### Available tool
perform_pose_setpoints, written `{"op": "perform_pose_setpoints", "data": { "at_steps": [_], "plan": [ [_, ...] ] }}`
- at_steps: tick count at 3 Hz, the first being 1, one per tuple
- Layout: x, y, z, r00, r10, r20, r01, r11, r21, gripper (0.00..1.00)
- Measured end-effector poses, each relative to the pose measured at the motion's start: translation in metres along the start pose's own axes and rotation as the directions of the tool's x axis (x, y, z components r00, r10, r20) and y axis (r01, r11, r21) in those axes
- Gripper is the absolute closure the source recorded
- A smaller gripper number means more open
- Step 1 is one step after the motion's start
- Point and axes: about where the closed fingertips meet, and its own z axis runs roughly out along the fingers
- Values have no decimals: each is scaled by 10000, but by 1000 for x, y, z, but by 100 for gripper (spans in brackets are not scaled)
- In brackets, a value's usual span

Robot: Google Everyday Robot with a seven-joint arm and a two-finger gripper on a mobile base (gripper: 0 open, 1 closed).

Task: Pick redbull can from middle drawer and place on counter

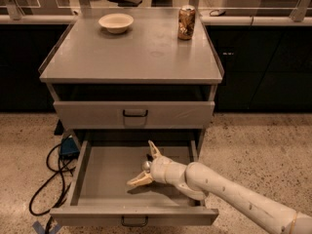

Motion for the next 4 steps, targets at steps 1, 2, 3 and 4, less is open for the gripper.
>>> {"op": "perform_pose_setpoints", "data": {
  "at_steps": [1, 2, 3, 4],
  "plan": [
    [29, 0, 1, 9986, 262, -463, -267, 9996, -116, 0],
    [29, 0, 1, 9986, 262, -467, -268, 9996, -118, 0],
    [29, 0, 1, 9986, 262, -467, -268, 9996, -118, 19],
    [29, 0, 1, 9986, 262, -466, -268, 9996, -118, 42]
  ]
}}
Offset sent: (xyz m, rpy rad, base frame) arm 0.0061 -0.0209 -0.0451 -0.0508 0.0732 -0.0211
